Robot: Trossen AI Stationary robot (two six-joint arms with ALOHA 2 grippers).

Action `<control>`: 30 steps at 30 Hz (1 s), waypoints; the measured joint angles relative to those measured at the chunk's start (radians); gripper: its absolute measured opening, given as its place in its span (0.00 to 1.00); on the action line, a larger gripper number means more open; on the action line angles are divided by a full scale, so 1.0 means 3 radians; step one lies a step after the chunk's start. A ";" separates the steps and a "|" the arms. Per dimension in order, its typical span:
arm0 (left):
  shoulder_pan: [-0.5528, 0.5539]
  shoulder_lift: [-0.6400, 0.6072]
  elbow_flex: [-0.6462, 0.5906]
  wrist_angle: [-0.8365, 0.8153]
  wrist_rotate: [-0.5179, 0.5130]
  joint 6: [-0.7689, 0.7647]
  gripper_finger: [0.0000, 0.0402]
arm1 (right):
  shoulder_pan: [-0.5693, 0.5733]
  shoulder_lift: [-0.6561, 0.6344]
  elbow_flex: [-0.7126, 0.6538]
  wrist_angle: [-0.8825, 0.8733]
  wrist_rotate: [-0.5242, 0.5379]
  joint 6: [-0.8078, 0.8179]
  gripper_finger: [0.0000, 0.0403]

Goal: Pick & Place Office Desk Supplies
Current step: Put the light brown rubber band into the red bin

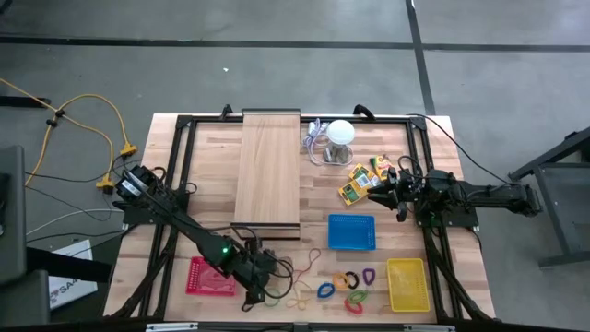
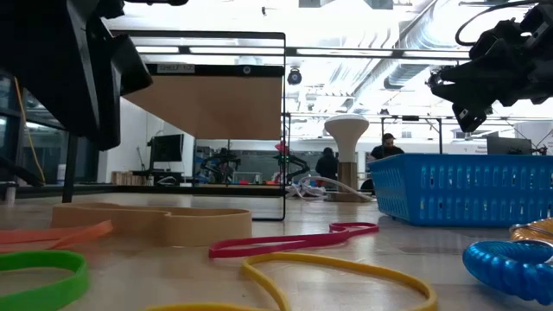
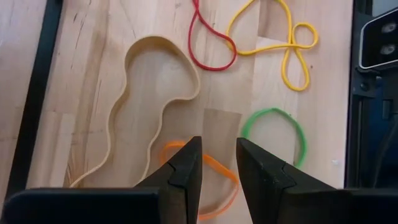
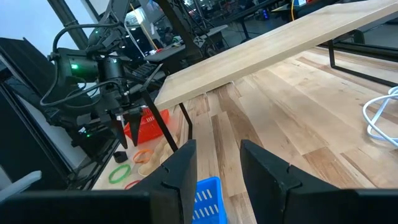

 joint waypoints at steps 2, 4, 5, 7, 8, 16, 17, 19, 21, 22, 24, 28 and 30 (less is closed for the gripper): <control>0.0027 0.0029 0.0000 0.0056 0.0049 0.0075 0.23 | -0.0001 0.0001 0.0000 0.0000 0.0000 0.0000 0.28; 0.0060 0.0081 0.0000 0.0122 0.0132 0.0164 0.23 | 0.0000 0.0000 0.0000 0.0000 0.0000 0.0000 0.28; 0.0076 0.0107 0.0000 0.0148 0.0177 0.0211 0.23 | 0.0000 0.0001 0.0000 0.0000 0.0000 0.0000 0.28; 0.0110 0.0128 0.0000 0.0200 0.0225 0.0294 0.23 | 0.0000 0.0000 0.0000 0.0000 0.0000 0.0000 0.28; 0.0122 0.0127 0.0000 0.0204 0.0237 0.0337 0.23 | -0.0001 0.0001 0.0000 0.0000 0.0001 0.0000 0.28; 0.0212 0.0181 0.0003 0.0301 0.0222 0.0609 0.23 | -0.0001 0.0001 0.0000 0.0000 0.0000 0.0000 0.28; 0.0216 0.0211 0.0001 0.0297 0.0220 0.0637 0.23 | 0.0000 0.0001 0.0000 0.0000 0.0000 0.0000 0.28; 0.0230 0.0262 0.0001 0.0362 0.0245 0.0665 0.23 | 0.0000 0.0001 0.0000 0.0001 0.0000 0.0000 0.28; 0.0243 0.0292 0.0001 0.0400 0.0277 0.0702 0.23 | -0.0001 0.0000 0.0000 0.0000 0.0000 0.0000 0.28; 0.0244 0.0299 0.0001 0.0409 0.0276 0.0712 0.23 | 0.0000 0.0001 0.0000 0.0000 0.0001 0.0000 0.28; 0.0246 0.0320 0.0001 0.0446 0.0275 0.0714 0.23 | -0.0001 0.0000 0.0000 0.0000 0.0000 0.0000 0.28; 0.0244 0.0335 0.0001 0.0435 0.0193 0.0721 0.23 | -0.0001 0.0001 0.0000 0.0000 0.0000 0.0000 0.28; 0.0244 0.0337 0.0001 0.0429 0.0169 0.0771 0.23 | 0.0000 0.0001 0.0000 0.0000 0.0000 0.0000 0.28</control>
